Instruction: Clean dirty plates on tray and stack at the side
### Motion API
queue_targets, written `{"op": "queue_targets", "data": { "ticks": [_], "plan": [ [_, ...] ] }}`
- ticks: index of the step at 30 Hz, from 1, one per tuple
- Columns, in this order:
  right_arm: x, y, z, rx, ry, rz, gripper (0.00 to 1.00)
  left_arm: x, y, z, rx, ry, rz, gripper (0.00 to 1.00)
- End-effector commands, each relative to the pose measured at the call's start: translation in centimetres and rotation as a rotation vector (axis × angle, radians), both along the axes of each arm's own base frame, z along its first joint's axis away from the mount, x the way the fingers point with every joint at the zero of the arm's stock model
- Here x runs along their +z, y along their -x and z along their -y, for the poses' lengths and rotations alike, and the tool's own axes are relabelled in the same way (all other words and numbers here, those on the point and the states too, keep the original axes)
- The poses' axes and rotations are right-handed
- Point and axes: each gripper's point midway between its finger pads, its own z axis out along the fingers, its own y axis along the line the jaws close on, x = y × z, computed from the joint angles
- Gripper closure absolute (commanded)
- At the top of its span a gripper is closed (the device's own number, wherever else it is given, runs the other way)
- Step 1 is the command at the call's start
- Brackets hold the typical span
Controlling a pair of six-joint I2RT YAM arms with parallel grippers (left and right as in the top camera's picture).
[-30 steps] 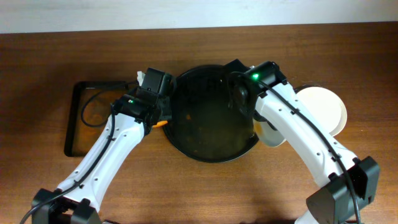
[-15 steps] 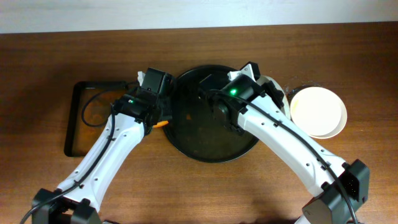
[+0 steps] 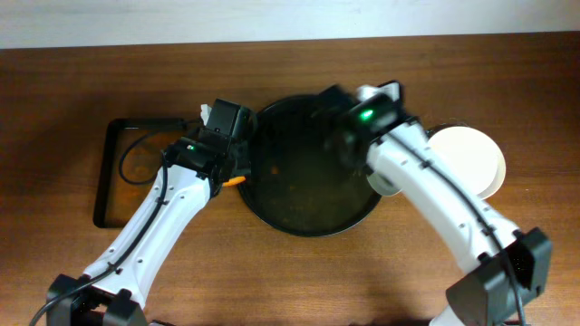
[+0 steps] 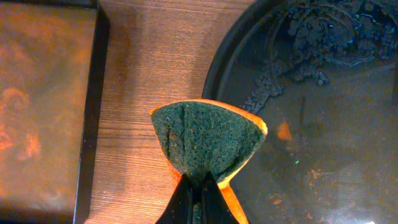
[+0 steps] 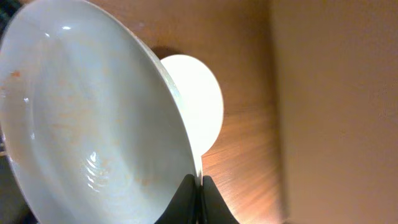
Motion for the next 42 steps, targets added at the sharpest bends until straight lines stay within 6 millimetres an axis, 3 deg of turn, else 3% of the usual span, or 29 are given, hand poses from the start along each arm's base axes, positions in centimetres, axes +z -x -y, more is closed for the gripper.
{"op": "queue_targets", "data": {
  "ticks": [1,5,9,12,16,21,29,35,39,42],
  "plan": [
    [-0.9,-0.5,3.1,-0.171,-0.217,0.020,0.96,0.7,0.0,0.0,0.015,0.023,0.020,1.00],
    [-2.6,-1.0,8.6,-0.387,-0.438,0.040,0.96,0.7,0.0,0.9,-0.011,0.067,0.011,1.00],
    [-3.6,-1.6,12.7,-0.476,-0.667,0.067,0.96,0.6,0.0,6.4,-0.228,0.296,-0.015,1.00],
    [-4.3,-1.9,14.7,-0.480,-0.801,0.077,0.96,-0.5,0.0,9.0,-0.295,0.412,-0.060,1.00],
    [-5.7,-1.4,17.1,-0.555,-0.819,0.076,0.96,-2.0,-0.1,12.4,-0.390,0.573,-0.119,1.00],
    [-8.4,-1.2,19.4,-0.633,-0.822,0.039,0.95,-2.4,0.5,17.7,-0.585,0.851,-0.169,1.00],
    [-10.8,-0.5,21.6,-0.709,-0.828,0.009,0.91,-5.7,2.4,22.3,-0.715,0.935,-0.242,1.00],
    [-10.8,-0.2,21.3,-0.715,-0.834,-0.010,0.88,-9.7,2.7,22.2,-0.657,0.838,-0.293,1.00],
    [-10.9,0.3,21.0,-0.721,-0.836,-0.029,0.88,-13.2,1.9,19.1,-0.515,0.621,-0.311,1.00],
    [-10.9,0.6,20.9,-0.727,-0.837,-0.042,0.88,-13.9,1.6,18.1,-0.482,0.562,-0.309,1.00]
  ]
}}
